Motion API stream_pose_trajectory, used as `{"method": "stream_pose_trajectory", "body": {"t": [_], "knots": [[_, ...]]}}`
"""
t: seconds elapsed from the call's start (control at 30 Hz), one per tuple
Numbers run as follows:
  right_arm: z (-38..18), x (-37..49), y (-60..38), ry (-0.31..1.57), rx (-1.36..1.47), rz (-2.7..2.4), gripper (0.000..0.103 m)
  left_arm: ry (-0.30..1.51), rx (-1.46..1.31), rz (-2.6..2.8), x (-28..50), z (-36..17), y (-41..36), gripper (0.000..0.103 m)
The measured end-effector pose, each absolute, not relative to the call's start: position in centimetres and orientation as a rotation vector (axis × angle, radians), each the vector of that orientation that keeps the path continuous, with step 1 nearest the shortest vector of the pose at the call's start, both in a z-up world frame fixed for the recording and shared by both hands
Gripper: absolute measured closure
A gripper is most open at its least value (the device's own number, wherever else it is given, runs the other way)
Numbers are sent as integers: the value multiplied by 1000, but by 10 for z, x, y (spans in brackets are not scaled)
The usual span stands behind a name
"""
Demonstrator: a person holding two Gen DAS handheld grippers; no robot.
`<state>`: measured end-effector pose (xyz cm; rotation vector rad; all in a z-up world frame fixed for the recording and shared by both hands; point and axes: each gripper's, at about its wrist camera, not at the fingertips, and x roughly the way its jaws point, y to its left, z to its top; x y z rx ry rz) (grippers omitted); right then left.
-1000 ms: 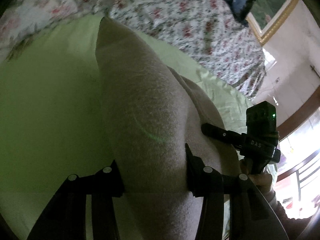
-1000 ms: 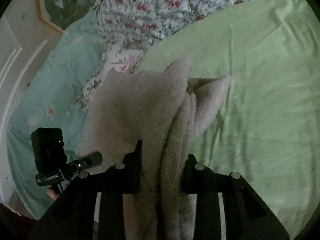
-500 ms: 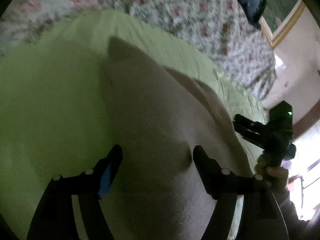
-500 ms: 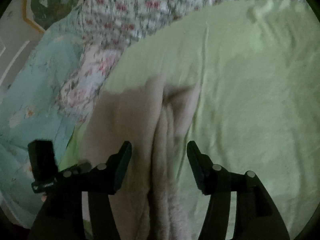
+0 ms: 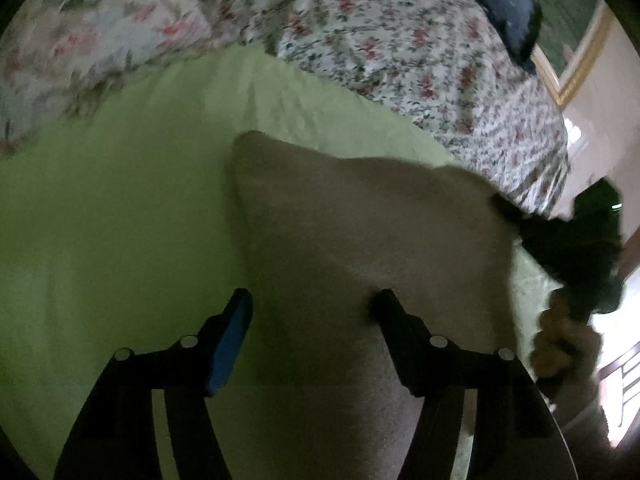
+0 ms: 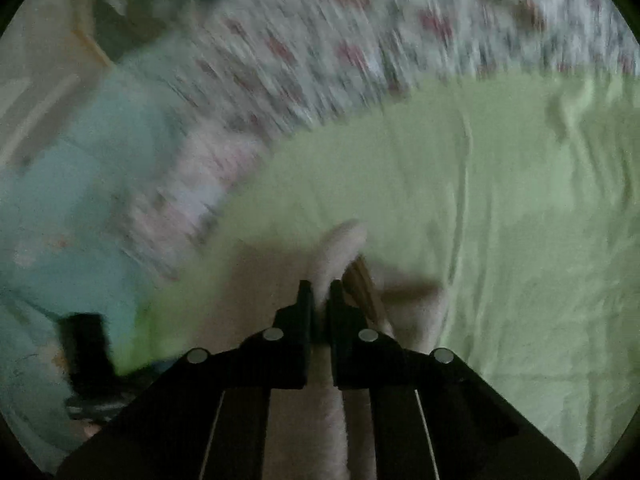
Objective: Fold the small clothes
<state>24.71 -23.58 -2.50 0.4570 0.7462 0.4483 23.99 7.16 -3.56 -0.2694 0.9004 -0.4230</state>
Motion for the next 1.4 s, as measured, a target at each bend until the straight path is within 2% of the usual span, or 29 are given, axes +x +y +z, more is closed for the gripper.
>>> {"method": "stream_pose_trajectory", "body": {"t": [0.07, 0.23, 0.37, 0.43, 0.6, 0.77, 0.87, 1.0, 1.07, 1.13, 1.4], "knots": [[-16, 232, -246, 702, 449, 430, 95, 903, -228, -420, 239, -38, 63, 37], [-72, 252, -251, 883, 426, 336, 95, 958, -220, -393, 246, -56, 57, 36], [-93, 260, -254, 923, 459, 323, 92, 968, -222, -381, 245, -54, 57, 35], [-84, 253, -259, 917, 466, 305, 87, 955, -213, -371, 238, -46, 58, 36], [-47, 218, -270, 854, 472, 288, 87, 879, -226, -398, 205, -18, 63, 39], [-22, 169, -248, 817, 471, 373, 87, 717, -244, -585, 152, 13, 52, 41], [-27, 153, -227, 841, 500, 451, 87, 743, -198, -640, 143, 5, 36, 42], [-58, 156, -217, 924, 485, 395, 88, 883, -182, -661, 151, -33, 27, 52], [-82, 162, -230, 958, 529, 341, 102, 921, -138, -647, 152, -53, 24, 65], [-94, 165, -242, 949, 576, 326, 103, 932, -125, -640, 154, -67, 24, 72], [-90, 154, -249, 932, 500, 300, 103, 944, -193, -617, 139, -63, 33, 72]]}}
